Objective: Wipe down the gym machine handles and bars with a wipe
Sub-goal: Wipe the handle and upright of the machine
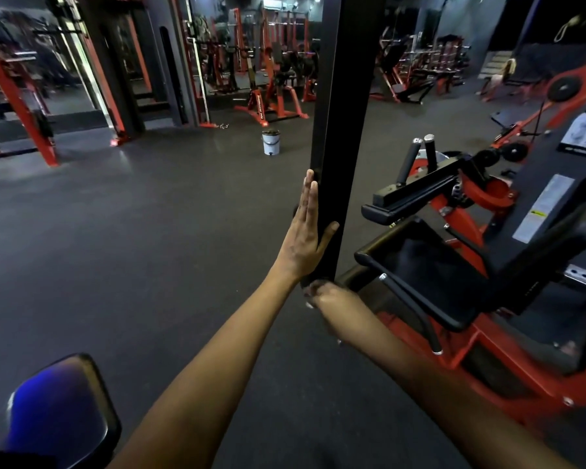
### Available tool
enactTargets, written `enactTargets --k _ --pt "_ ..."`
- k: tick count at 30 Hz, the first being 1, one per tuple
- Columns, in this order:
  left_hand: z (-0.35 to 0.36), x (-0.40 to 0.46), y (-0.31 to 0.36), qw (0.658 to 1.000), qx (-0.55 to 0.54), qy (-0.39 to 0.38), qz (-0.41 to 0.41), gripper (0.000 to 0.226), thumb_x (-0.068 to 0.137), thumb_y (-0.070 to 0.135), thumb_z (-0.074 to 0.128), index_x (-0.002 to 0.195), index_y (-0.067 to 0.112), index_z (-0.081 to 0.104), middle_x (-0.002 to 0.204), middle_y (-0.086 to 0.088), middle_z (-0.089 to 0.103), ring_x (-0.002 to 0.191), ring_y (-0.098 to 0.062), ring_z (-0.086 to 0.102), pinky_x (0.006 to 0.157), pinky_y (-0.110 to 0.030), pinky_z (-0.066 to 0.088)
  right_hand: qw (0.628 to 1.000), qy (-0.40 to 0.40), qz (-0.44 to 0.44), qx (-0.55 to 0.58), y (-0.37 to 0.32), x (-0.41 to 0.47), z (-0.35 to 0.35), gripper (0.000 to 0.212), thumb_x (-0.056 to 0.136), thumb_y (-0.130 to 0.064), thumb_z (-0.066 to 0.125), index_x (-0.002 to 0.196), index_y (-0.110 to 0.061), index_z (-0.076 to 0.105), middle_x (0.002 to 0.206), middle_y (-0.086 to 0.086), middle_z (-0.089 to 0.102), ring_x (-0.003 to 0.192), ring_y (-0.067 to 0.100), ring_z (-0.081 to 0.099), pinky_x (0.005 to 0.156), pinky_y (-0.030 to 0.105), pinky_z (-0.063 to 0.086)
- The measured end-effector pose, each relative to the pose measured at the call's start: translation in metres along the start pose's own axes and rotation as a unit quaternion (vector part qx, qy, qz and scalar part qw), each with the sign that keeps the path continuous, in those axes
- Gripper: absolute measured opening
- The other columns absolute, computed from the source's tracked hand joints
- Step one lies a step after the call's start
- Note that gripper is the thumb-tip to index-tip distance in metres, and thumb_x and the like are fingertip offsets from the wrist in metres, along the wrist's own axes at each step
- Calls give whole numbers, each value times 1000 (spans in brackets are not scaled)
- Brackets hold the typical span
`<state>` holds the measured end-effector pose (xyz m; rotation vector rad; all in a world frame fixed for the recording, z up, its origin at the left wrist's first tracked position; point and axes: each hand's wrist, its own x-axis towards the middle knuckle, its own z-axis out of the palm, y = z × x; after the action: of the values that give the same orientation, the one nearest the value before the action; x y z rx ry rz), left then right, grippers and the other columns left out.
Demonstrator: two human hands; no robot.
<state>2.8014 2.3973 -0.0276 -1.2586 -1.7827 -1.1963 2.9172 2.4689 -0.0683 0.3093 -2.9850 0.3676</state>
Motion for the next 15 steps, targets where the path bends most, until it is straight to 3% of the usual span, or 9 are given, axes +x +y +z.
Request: enactTargets --k 2,4,6,8,10,13,15 --pt "-3 -1 -2 1000 7 -17 6 86 99 16 48 150 33 -19 158 13 -22 149 -20 -7 122 -41 12 999 -30 32 -22 3 -12 9 29 90 -3 48 115 0 61 125 18 54 119 32 48 100 39 39" --pt "-5 -1 -3 1000 13 -26 11 87 99 14 47 150 33 -20 158 13 -23 149 -19 -8 122 -40 12 1000 -25 -7 -1 4 -43 5 26 86 1 51 106 3 66 119 21 58 116 36 50 99 42 39" --pt "-5 -2 -5 999 12 -29 13 86 99 12 46 150 33 -19 158 14 -23 149 -18 -8 122 -39 11 998 -29 -41 25 4 -66 -8 25 82 -2 54 102 -1 69 119 15 58 115 28 52 101 34 38" --pt "-2 -3 -5 1000 5 -19 16 83 99 12 44 151 32 -18 159 14 -22 149 -18 -8 121 -40 10 1000 -1 1 11 7 -62 -18 22 85 -6 54 99 -8 70 114 7 58 108 21 56 95 27 42" --pt "1 -3 -4 1000 -3 -11 10 80 100 13 41 151 33 -17 159 14 -21 149 -18 -8 121 -43 10 997 63 16 29 8 -41 -21 19 75 0 61 90 -6 70 101 9 64 96 26 62 83 31 49" --pt "2 -4 -3 1000 8 -5 9 81 100 13 41 151 33 -18 159 14 -21 149 -17 -6 121 -42 12 997 61 -18 40 14 -19 -2 44 51 3 79 95 -2 72 106 18 68 98 32 67 81 36 56" --pt "1 -5 -7 999 29 -12 15 81 99 15 41 151 33 -18 159 15 -21 149 -15 -5 121 -40 12 995 60 -17 73 11 -34 1 43 64 5 67 107 0 69 122 16 62 113 29 58 97 17 39"
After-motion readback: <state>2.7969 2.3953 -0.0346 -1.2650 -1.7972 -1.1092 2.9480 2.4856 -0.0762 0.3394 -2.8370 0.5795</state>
